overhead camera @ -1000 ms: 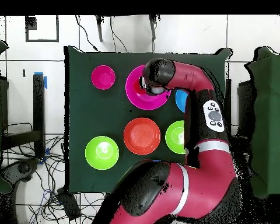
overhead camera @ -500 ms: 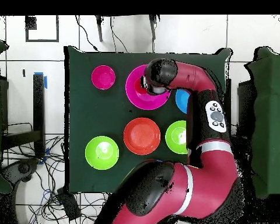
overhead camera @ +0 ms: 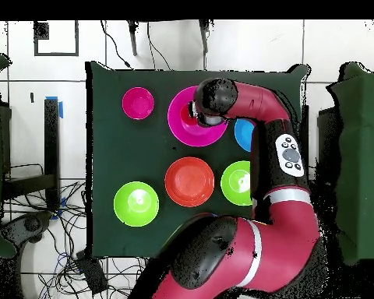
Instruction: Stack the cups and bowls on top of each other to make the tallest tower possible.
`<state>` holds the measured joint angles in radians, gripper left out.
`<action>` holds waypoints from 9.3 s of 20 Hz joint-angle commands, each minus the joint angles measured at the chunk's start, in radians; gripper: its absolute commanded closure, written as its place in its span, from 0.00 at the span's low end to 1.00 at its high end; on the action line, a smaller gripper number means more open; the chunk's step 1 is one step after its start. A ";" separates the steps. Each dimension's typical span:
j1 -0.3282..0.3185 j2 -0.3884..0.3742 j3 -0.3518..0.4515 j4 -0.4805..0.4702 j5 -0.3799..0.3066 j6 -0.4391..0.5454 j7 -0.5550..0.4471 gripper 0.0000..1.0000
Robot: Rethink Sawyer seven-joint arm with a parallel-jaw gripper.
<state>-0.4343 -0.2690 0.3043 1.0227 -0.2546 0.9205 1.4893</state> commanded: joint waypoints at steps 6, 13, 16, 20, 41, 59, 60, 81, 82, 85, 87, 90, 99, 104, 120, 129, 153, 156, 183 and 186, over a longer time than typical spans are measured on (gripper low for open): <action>-0.038 0.037 0.079 0.055 -0.138 0.097 -0.390 1.00; -0.045 0.035 0.080 0.042 -0.153 0.116 -0.411 1.00; -0.051 0.039 0.084 0.040 -0.159 0.115 -0.416 1.00; -0.060 0.042 0.090 0.041 -0.163 0.113 -0.417 1.00; -0.052 0.005 0.095 0.034 -0.164 0.194 -0.401 0.00; -0.042 -0.076 0.130 0.072 -0.126 0.303 -0.350 0.00; -0.042 -0.079 0.130 0.074 -0.126 0.307 -0.349 0.00; -0.025 -0.186 0.126 0.253 -0.087 0.298 -0.202 0.00; -0.021 -0.196 0.124 0.266 -0.083 0.295 -0.187 0.00; -0.012 -0.229 0.123 0.322 -0.068 0.269 -0.145 0.00; -0.008 -0.240 0.126 0.353 -0.058 0.241 -0.121 0.00; 0.007 -0.256 0.121 0.381 -0.051 0.225 -0.088 0.00; 0.047 -0.301 0.081 0.439 -0.046 0.209 -0.004 0.00; 0.062 -0.325 0.065 0.494 -0.029 0.163 0.036 0.00; 0.145 -0.318 0.028 0.542 -0.006 0.072 0.156 0.00; 0.174 -0.298 0.022 0.552 -0.010 0.028 0.206 0.00; 0.154 -0.290 -0.004 0.560 -0.022 -0.032 0.220 0.00; 0.137 -0.310 -0.008 0.592 -0.017 -0.055 0.213 0.00; -0.142 -0.756 0.033 1.250 0.032 -0.431 0.150 0.00; -0.165 -0.739 0.039 1.281 0.014 -0.500 0.166 0.00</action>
<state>-0.5804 -0.9861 0.3056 2.1380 -0.2385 0.5591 1.5690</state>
